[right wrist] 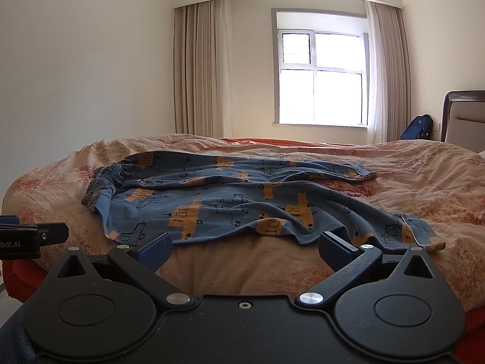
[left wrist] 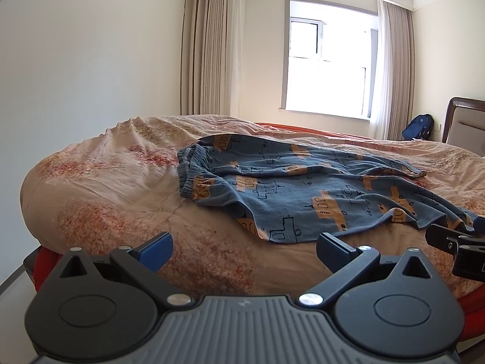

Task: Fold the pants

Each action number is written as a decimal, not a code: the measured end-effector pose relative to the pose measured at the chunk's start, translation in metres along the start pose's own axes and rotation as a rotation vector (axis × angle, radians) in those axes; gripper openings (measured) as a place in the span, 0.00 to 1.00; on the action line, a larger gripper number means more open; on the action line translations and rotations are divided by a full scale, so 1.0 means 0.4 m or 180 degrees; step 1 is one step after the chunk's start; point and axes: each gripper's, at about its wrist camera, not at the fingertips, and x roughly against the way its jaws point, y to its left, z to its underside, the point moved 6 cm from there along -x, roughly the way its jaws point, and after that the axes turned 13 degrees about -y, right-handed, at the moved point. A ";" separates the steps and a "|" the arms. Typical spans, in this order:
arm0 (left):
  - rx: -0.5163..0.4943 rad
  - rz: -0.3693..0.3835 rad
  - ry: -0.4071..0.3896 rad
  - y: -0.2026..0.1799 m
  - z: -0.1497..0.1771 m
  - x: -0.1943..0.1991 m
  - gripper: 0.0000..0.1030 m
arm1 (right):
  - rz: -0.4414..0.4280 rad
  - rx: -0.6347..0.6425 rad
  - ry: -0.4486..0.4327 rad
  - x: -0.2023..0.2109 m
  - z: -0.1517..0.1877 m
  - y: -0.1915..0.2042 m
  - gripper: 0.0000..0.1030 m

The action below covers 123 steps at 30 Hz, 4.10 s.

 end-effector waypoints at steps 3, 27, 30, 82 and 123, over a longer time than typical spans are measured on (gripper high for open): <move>-0.0020 0.0001 -0.0021 -0.005 -0.002 0.005 1.00 | -0.0009 -0.0003 0.0004 -0.007 0.003 0.005 1.00; -0.0010 0.0007 0.0076 -0.018 -0.017 0.043 1.00 | 0.0073 -0.0092 -0.0180 0.054 -0.035 -0.015 1.00; 0.0006 -0.0004 0.0144 -0.023 -0.020 0.053 1.00 | 0.0141 -0.0104 -0.0056 0.047 -0.041 -0.019 1.00; -0.1450 0.0223 0.0160 0.132 -0.233 -0.837 1.00 | -0.1324 0.0454 0.0371 -0.746 -0.131 -0.109 1.00; -0.2583 0.0944 -0.0015 0.035 -0.141 -0.796 0.00 | -0.1756 0.1519 0.0869 -1.177 -0.092 0.014 0.80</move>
